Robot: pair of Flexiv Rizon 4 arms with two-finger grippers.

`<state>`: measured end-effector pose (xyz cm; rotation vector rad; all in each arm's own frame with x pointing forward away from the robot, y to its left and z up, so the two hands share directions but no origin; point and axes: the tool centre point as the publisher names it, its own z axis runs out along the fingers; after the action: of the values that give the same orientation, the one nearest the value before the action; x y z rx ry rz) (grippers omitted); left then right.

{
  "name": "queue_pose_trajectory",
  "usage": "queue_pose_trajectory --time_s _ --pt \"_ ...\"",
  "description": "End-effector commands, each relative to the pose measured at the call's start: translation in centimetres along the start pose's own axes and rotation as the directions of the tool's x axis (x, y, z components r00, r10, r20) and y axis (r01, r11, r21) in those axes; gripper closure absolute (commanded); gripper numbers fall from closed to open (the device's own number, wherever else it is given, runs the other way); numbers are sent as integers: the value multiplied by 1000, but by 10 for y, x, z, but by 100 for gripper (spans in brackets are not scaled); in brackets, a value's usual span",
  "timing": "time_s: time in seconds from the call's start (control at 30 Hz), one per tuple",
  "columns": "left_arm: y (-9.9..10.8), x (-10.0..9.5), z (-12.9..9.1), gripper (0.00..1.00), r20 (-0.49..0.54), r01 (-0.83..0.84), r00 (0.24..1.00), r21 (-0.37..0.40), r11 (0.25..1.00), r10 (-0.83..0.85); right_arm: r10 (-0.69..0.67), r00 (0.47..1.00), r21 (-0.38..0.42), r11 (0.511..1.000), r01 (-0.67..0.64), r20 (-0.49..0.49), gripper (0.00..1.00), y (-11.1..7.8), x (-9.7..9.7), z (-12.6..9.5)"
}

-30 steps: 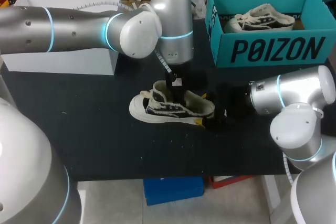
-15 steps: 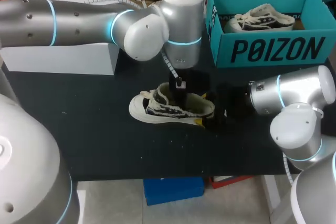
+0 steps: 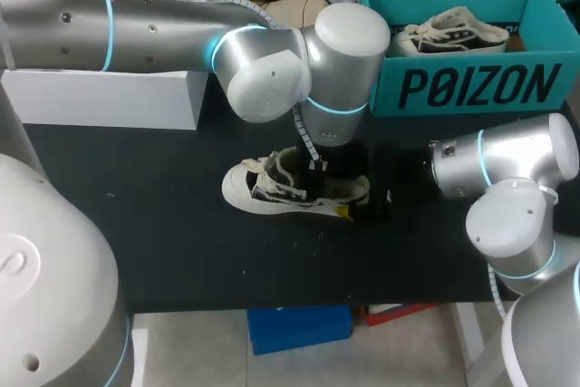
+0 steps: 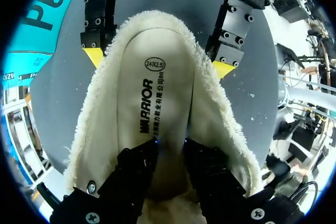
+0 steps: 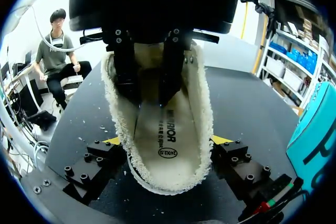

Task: Take the shoe out of the shoebox, open the shoe tongue, remove and reinsert the insole, then place the shoe into the shoebox

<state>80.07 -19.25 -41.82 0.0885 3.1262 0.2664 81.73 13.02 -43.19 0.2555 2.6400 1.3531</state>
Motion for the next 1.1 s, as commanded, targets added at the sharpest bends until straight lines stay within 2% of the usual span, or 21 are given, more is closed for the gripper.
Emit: queue_pose_trajectory --time_s 0.03,0.17,0.4,0.53,0.8,0.93,1.1 --pt "1 11 14 61 80 6 997 -57 998 -1 3 1000 4 1000 -3 1 100 0 -2 0" --pt "8 6 21 63 109 23 994 -50 999 -17 3 1000 4 1000 -3 1 100 0 -2 0" --pt "26 -17 29 63 101 48 994 41 998 -52 3 1000 4 1000 -3 1 100 0 -2 0" --pt "24 -22 32 64 127 25 991 32 999 -29 3 1000 4 1000 -3 1 100 0 -2 0" --pt "21 -24 37 60 166 31 985 44 999 -38 3 1000 4 1000 -3 1 100 0 -2 0" --pt "28 -30 30 57 192 61 979 77 995 -75 3 1000 4 1000 -3 1 100 0 -2 0" --pt "33 -37 30 56 204 80 974 80 994 -95 3 1000 4 1000 -3 1 100 0 -2 0"
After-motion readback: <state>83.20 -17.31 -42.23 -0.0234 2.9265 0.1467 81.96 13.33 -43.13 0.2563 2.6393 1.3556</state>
